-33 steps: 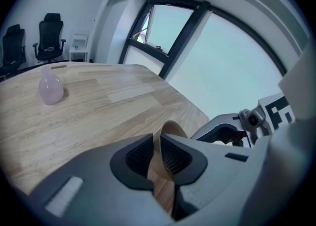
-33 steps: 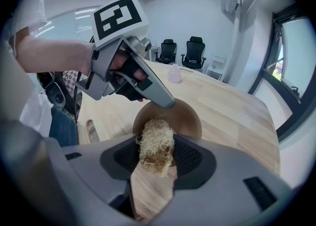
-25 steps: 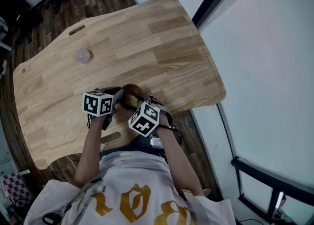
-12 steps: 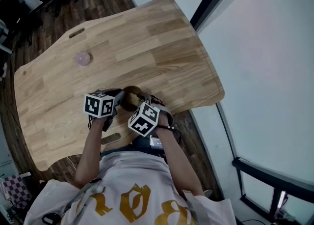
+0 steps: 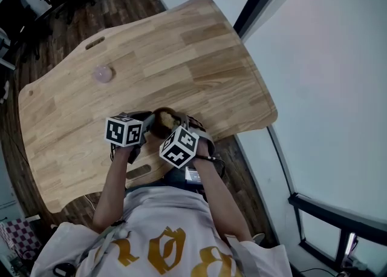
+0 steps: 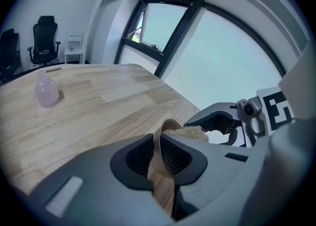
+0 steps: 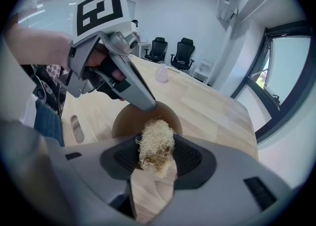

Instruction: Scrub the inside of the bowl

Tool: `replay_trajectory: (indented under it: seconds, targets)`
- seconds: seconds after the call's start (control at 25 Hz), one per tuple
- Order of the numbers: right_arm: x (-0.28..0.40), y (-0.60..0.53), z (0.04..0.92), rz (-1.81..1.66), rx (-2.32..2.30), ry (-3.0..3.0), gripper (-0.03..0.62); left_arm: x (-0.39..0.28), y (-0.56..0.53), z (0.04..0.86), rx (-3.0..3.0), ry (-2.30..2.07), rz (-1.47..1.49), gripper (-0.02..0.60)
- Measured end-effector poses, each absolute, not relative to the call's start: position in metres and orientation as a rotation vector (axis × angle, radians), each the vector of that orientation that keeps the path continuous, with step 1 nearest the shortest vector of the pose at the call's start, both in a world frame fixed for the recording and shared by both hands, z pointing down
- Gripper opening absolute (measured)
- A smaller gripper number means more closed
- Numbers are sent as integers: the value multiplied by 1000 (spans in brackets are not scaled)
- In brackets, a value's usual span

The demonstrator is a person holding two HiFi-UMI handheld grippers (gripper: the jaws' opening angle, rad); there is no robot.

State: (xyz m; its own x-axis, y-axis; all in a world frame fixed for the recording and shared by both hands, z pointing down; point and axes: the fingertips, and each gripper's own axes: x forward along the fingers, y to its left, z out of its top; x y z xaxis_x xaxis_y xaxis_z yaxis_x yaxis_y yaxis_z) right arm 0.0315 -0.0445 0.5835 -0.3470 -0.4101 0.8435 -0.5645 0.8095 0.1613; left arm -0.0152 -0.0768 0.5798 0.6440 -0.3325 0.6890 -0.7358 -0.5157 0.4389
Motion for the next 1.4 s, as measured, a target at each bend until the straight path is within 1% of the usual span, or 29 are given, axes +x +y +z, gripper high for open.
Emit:
replay_trajectory:
  seconds: [0.48,0.8,1.4]
  targets:
    - [18,-39,584,209,656,-1995,183,-27,-83,580,2115,-815,670,43]
    - [26,-42,585,237,710,-1981,183,-20,-81,581,2116,-786,677,43]
    - [31,-53,579,70,801,-1943,183,-12,-80,579,2117,-765,635,43]
